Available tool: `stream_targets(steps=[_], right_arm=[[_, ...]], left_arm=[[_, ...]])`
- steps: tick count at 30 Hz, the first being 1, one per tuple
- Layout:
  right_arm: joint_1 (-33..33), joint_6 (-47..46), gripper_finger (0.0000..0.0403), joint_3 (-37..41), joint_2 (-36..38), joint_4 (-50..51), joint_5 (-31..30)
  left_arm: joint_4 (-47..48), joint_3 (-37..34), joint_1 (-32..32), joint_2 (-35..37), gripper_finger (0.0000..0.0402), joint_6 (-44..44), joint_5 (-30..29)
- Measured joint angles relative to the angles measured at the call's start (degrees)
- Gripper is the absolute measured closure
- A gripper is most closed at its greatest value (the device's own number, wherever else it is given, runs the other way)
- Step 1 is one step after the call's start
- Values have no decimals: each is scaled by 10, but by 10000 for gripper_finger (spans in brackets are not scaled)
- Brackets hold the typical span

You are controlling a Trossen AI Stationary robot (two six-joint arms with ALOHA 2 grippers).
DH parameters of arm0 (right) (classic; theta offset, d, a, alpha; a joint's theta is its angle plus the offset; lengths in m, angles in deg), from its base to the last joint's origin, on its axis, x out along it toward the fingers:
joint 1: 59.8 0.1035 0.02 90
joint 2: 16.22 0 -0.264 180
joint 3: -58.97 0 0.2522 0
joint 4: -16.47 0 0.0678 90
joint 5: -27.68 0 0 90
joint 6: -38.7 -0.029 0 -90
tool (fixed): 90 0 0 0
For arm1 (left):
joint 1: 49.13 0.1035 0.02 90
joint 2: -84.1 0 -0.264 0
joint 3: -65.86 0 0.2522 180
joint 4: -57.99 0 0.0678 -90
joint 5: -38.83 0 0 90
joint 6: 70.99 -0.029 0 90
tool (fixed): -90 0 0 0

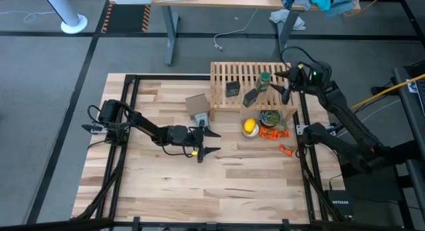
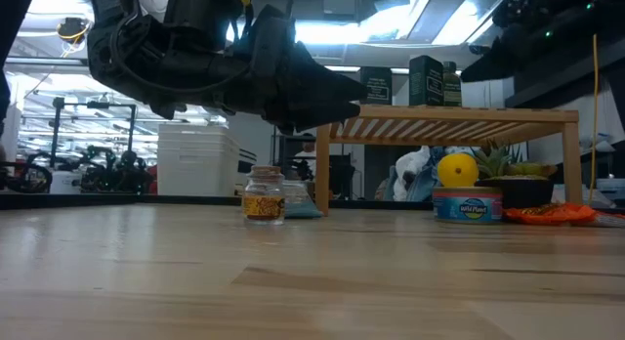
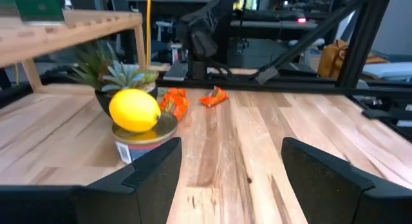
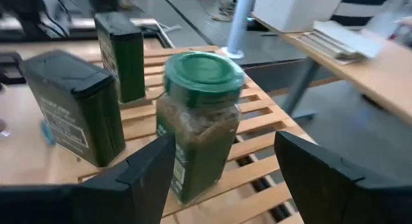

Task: Shelf spices
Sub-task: Remove the green seasoning bottle from the shelf

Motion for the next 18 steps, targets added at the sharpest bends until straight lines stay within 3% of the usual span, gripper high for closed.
stream_targets(steps=[5,10,18], right_arm=[[-62,2,133,0,-35,-7,88],[-97,10,133,0,-63,-21,226],[-97,15,133,0,-78,-19,188]], left_arm=[[33,0,-3,0,141,4,0],[37,0,-2,0,141,-2,0],[36,0,-1,0,141,-13,0]])
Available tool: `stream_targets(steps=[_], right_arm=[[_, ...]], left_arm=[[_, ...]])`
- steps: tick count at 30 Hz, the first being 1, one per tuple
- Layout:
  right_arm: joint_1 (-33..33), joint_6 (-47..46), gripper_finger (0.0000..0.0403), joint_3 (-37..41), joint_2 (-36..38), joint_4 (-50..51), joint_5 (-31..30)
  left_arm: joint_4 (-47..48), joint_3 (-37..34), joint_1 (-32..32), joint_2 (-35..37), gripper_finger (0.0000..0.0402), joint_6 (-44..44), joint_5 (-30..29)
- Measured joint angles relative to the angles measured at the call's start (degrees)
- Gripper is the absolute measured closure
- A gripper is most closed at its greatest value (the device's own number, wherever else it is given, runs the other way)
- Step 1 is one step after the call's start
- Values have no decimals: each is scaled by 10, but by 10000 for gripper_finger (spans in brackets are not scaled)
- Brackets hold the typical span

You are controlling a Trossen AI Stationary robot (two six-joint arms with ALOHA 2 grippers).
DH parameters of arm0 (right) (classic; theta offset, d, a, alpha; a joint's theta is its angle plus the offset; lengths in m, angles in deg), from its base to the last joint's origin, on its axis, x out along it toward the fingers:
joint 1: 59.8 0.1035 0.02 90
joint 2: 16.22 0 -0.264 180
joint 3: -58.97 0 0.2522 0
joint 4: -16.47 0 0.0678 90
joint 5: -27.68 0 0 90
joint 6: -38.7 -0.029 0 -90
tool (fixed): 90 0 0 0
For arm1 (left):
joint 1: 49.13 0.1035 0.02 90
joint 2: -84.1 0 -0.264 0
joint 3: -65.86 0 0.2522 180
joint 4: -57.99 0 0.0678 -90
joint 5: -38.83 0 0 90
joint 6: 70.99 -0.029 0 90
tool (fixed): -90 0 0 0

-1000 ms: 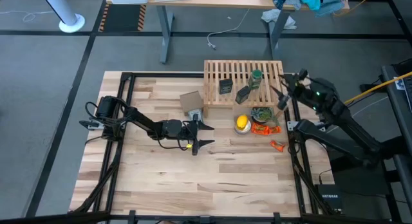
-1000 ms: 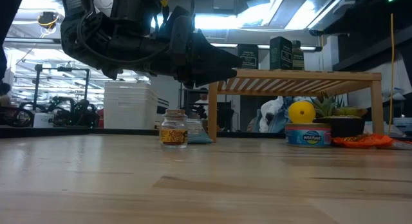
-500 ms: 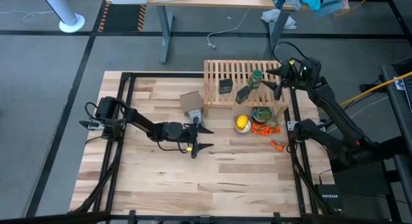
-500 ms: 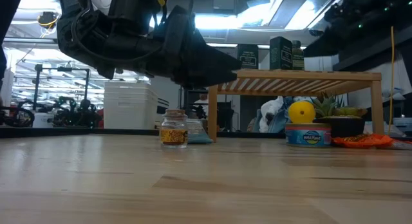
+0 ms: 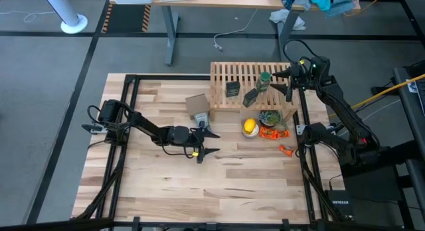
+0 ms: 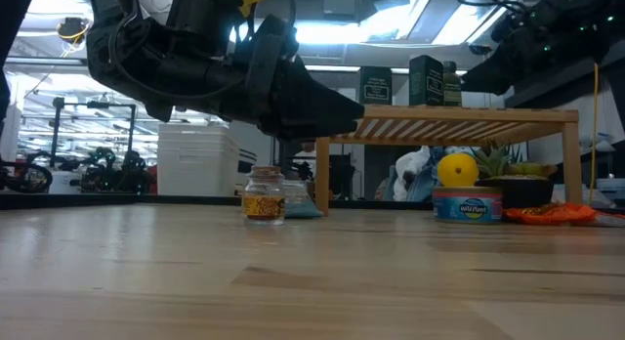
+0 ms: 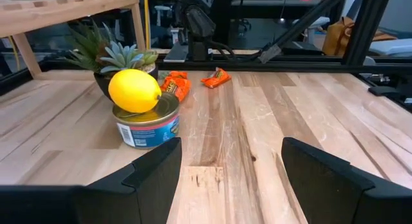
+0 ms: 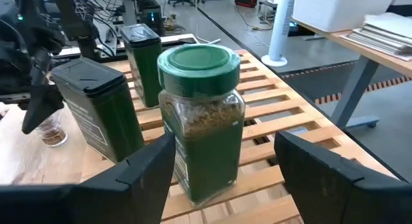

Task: Shelf spices
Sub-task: Remove the green seasoning bottle from the shelf

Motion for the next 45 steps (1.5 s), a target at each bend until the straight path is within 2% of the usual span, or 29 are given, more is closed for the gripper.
stream_targets(steps=[14,26,29,38,42,45], right_arm=[[0,0,133,0,0,5,-9],[2,0,133,0,-33,-18,37],[23,2,133,0,-53,-32,38],[102,37,133,0,-112,-77,-68],[107,38,136,0,-123,-87,-83],[106,39,155,0,-123,-87,-85]], left_arm=[[1,0,0,0,141,-10,0],[-8,0,5,0,141,-30,0],[-8,0,9,0,141,-29,0],[-5,0,13,0,141,-28,0],[-3,0,13,0,141,-20,0],[-3,0,13,0,141,-13,0]])
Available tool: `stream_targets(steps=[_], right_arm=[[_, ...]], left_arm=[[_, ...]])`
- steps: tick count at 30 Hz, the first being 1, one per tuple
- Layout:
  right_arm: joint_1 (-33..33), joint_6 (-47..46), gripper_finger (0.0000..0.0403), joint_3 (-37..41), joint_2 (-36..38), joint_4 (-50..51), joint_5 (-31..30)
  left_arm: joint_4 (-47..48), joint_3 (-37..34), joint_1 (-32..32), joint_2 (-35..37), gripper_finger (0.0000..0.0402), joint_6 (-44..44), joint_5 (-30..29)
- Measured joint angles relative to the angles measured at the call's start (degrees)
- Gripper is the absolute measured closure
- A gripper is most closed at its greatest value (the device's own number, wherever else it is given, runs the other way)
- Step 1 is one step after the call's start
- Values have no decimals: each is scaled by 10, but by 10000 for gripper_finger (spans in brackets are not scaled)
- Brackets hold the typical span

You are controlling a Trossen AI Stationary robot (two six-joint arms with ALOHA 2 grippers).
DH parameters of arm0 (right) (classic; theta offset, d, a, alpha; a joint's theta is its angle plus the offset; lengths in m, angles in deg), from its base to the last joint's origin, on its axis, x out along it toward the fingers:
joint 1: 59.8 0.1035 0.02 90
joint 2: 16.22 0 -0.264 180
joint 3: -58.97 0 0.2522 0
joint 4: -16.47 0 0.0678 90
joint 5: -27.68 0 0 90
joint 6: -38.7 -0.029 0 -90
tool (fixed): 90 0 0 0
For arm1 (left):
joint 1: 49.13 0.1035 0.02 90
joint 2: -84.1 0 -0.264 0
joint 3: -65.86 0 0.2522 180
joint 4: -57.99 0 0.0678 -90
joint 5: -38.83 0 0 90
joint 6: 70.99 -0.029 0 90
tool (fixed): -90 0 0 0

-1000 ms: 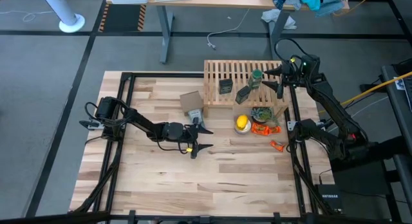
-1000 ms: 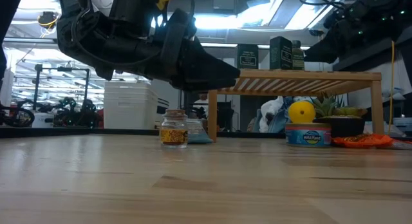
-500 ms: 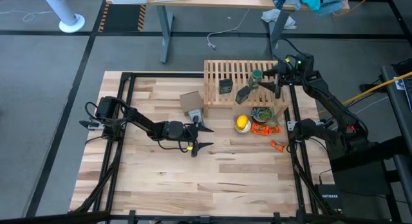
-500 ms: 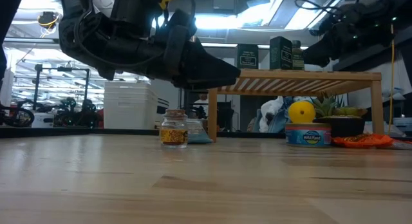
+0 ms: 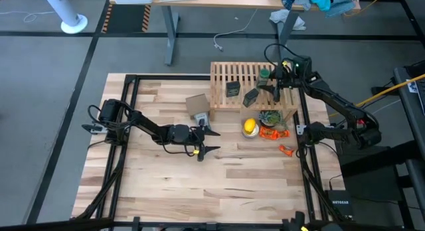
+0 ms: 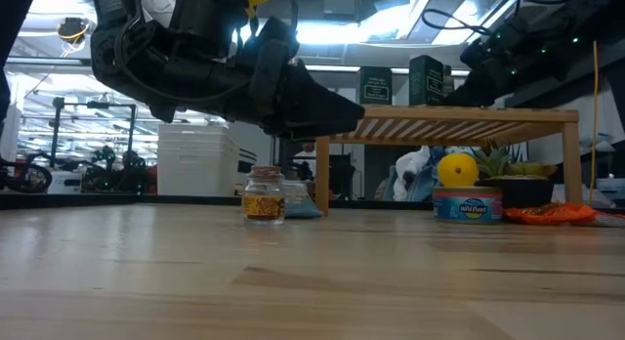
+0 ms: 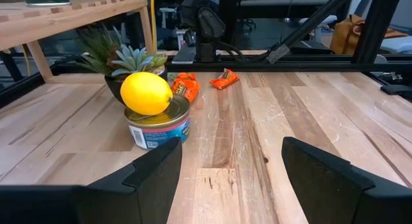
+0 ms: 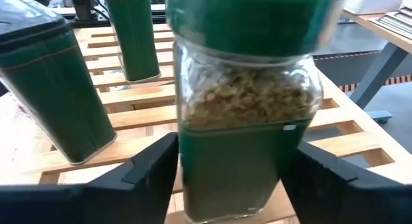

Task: Shelf spices
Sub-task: Remove the green seasoning bottle from the shelf

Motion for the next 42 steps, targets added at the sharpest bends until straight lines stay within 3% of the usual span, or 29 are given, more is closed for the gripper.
stream_targets(steps=[4,13,23,28,33,38,42], right_arm=[[0,0,200,0,0,-2,0],[0,0,200,0,28,-14,6],[0,-71,200,0,192,-20,-19],[0,-159,200,0,290,-14,16],[0,-228,200,0,379,44,59],[0,-231,200,3,455,186,76],[0,-236,200,42,521,229,110]], left_arm=[[0,0,0,0,141,1,0],[-7,0,1,0,141,1,0],[-48,0,18,7,141,-3,0],[-37,0,21,52,141,-41,0],[66,0,15,145,141,-77,0],[223,0,11,247,141,-75,-1],[323,0,4,298,141,-76,-21]])
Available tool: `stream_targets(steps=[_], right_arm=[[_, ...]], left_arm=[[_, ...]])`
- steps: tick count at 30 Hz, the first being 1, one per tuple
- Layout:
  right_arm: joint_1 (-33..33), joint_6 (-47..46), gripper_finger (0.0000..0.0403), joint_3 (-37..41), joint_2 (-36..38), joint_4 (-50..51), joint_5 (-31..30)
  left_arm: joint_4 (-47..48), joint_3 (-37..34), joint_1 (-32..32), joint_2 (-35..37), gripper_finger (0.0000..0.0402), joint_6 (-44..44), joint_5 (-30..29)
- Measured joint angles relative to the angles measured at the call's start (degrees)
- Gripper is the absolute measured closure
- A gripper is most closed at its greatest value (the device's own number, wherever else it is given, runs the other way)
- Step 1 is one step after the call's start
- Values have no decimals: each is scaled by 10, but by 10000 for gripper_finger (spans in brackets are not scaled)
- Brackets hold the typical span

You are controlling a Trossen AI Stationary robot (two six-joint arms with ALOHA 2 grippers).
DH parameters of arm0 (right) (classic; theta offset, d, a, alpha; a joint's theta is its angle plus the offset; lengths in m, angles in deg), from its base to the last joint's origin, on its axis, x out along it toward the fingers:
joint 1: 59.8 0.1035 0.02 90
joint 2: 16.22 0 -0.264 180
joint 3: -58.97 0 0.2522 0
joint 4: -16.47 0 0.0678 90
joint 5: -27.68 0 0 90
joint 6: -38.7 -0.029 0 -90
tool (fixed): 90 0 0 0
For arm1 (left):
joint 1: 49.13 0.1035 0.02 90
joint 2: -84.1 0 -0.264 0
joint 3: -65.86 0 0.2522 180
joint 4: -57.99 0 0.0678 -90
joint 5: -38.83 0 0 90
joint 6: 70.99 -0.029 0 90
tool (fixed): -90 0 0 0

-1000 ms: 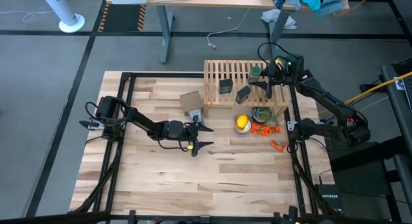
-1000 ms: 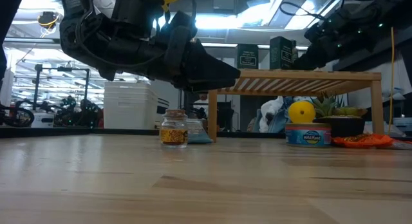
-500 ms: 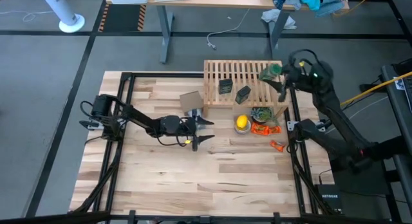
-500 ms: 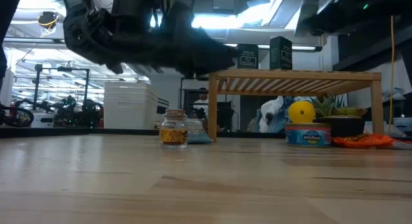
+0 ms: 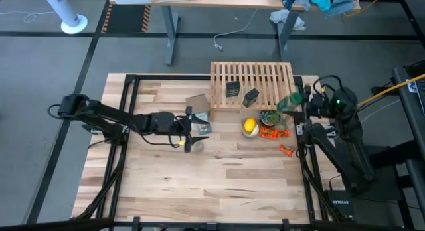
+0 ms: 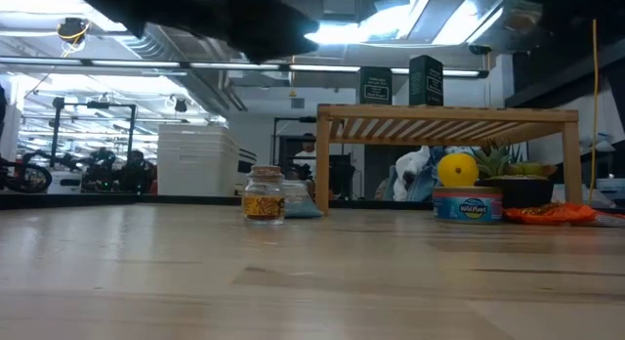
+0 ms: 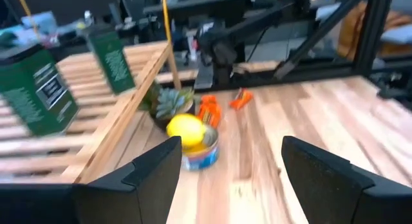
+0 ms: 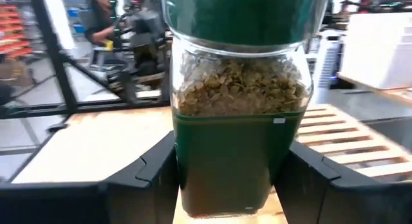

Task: Shelf spices
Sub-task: Remove the green seasoning bottle from the shelf

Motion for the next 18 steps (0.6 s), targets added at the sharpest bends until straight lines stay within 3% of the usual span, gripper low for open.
stream_targets(steps=[6,9,12,18], right_arm=[[0,-84,200,61,99,-54,2],[0,-118,200,63,100,-61,29],[0,-114,200,66,100,-42,13],[0,-121,200,84,100,-102,2]], left_arm=[[114,0,-8,49,141,-7,-75],[155,0,-5,77,141,-2,-88],[187,0,-7,107,141,1,-93],[219,0,-6,168,141,0,-118]])
